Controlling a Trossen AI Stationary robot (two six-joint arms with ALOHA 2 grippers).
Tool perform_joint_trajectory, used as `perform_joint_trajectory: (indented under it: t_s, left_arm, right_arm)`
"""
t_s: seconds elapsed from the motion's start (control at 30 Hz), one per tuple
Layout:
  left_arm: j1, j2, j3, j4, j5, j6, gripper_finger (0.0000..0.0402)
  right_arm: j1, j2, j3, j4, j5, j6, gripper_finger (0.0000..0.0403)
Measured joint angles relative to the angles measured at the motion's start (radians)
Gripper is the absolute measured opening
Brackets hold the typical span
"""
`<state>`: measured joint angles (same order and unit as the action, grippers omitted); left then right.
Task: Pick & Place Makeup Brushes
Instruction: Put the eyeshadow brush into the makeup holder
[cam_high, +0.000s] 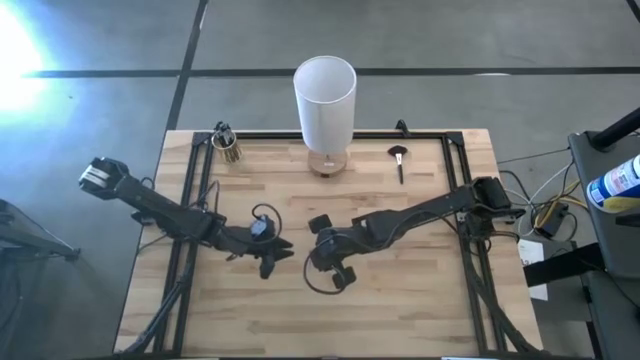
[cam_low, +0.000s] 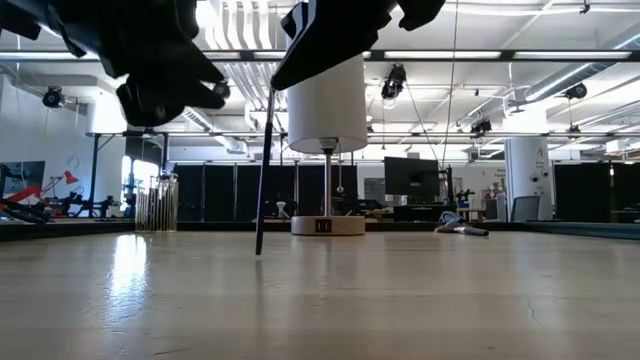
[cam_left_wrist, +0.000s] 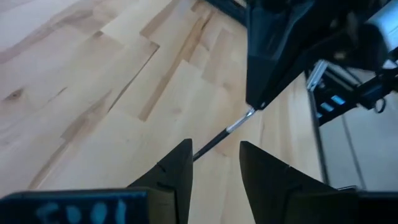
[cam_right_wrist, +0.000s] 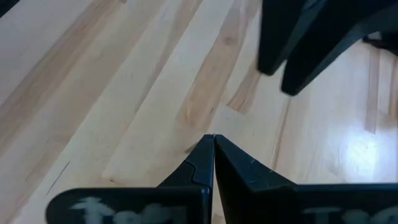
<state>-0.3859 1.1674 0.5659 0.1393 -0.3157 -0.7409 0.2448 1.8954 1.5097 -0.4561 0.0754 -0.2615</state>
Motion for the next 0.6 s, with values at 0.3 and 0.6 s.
perform_joint_trajectory:
  t_s: [0.3, 0.6]
  left_arm:
    - [0.000, 0.135, 0.000, 0.191, -0.033, 0.114, 0.0123]
    - [-0.001, 0.215, 0.043, 0.200, -0.037, 0.182, 0.0123]
  right_arm:
    - [-0.007, 0.000, 0.002, 0.002, -0.005, 0.028, 0.0008]
    - [-0.008, 0.000, 0.002, 0.007, -0.008, 0.045, 0.0008]
